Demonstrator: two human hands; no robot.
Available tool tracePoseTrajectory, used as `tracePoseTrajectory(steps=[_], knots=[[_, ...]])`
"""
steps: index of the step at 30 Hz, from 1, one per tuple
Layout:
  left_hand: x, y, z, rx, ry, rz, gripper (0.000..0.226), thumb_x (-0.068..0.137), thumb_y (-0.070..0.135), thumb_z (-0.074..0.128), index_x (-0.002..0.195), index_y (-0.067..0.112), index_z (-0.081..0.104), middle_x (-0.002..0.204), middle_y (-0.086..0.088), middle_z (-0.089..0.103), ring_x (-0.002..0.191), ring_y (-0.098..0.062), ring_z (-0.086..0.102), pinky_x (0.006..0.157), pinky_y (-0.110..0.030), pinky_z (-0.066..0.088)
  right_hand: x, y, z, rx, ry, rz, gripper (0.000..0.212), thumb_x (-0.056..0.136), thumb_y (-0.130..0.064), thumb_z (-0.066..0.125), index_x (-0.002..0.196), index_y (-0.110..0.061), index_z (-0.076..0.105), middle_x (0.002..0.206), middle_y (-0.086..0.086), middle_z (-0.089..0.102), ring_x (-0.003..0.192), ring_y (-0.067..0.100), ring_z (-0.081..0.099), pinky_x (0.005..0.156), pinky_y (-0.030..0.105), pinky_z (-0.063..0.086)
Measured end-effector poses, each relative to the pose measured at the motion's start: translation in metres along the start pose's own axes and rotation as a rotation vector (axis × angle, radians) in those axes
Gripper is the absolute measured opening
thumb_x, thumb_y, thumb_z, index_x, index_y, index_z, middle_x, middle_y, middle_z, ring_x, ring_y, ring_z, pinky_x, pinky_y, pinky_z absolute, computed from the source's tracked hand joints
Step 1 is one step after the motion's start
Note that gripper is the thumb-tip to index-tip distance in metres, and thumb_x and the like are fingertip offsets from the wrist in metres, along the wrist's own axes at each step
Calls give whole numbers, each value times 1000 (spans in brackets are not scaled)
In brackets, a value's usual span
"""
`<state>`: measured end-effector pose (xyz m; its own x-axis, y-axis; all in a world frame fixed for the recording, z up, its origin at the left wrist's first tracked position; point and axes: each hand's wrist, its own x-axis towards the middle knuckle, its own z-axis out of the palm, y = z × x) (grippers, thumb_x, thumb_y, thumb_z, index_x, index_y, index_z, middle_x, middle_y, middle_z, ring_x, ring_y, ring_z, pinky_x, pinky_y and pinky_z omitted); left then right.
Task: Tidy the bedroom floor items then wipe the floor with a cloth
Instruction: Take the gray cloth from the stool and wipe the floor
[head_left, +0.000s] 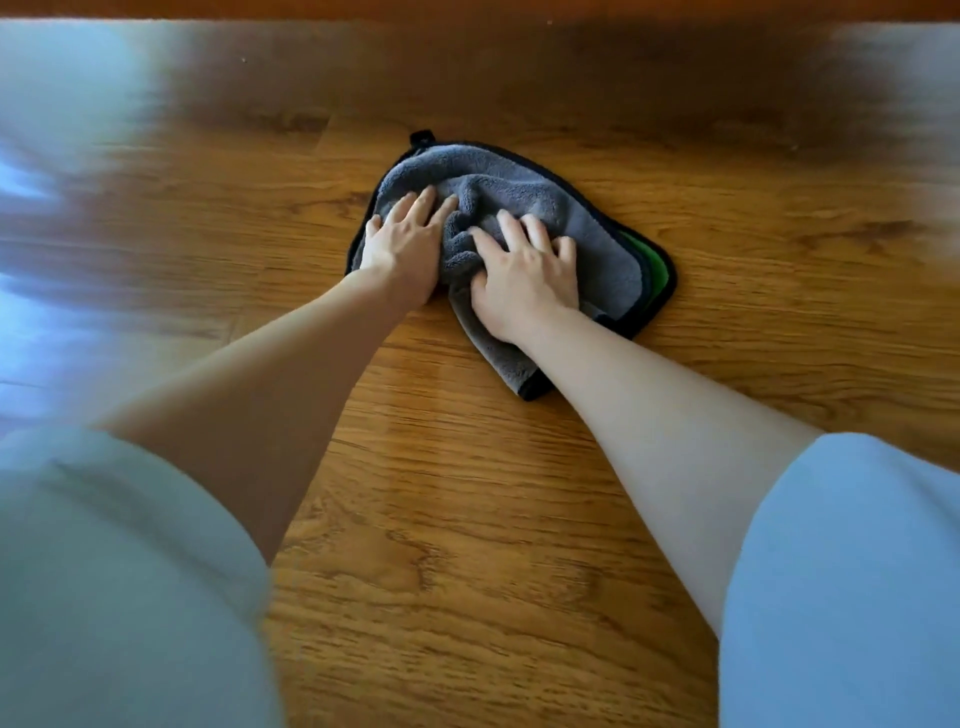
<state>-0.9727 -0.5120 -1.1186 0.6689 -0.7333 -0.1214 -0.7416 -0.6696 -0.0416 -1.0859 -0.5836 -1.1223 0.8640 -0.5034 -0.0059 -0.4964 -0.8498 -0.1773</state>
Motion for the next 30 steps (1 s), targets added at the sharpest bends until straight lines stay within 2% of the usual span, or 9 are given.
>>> tracePoseTrajectory(steps=[6, 14, 28, 30], knots=[[-34, 1, 5, -1, -8, 55, 83, 89, 6, 52, 150, 21, -2, 158, -3, -3, 145, -19, -2, 117, -43, 9, -33, -2, -9, 47, -121, -13, 51, 97, -36, 31, 147, -34, 19, 158, 0, 5, 144, 21, 1, 113, 44, 8], [-108, 10, 6, -19, -62, 75, 79, 93, 8, 46, 149, 23, -7, 158, -1, -10, 145, -19, -8, 117, -42, 4, -105, -5, -17, 64, -235, -87, 52, 98, -37, 32, 148, -35, 16, 159, 0, 0, 144, 21, -3, 115, 44, 5], [-277, 55, 19, -122, -170, -29, 63, 100, 18, 30, 148, 23, -10, 157, -2, -14, 145, -20, -12, 116, -40, -1, -252, 1, -39, -18, -422, -274, 57, 98, -31, 34, 149, -33, 9, 158, 3, -7, 145, 23, -7, 113, 45, 9], [-302, 63, 26, -139, -99, -17, 62, 99, 16, 33, 148, 20, -4, 156, -3, -8, 145, -23, -2, 115, -43, 7, -275, 3, -42, -36, -440, -314, 57, 98, -29, 33, 149, -33, 8, 158, 2, -7, 145, 23, -8, 113, 45, 9]])
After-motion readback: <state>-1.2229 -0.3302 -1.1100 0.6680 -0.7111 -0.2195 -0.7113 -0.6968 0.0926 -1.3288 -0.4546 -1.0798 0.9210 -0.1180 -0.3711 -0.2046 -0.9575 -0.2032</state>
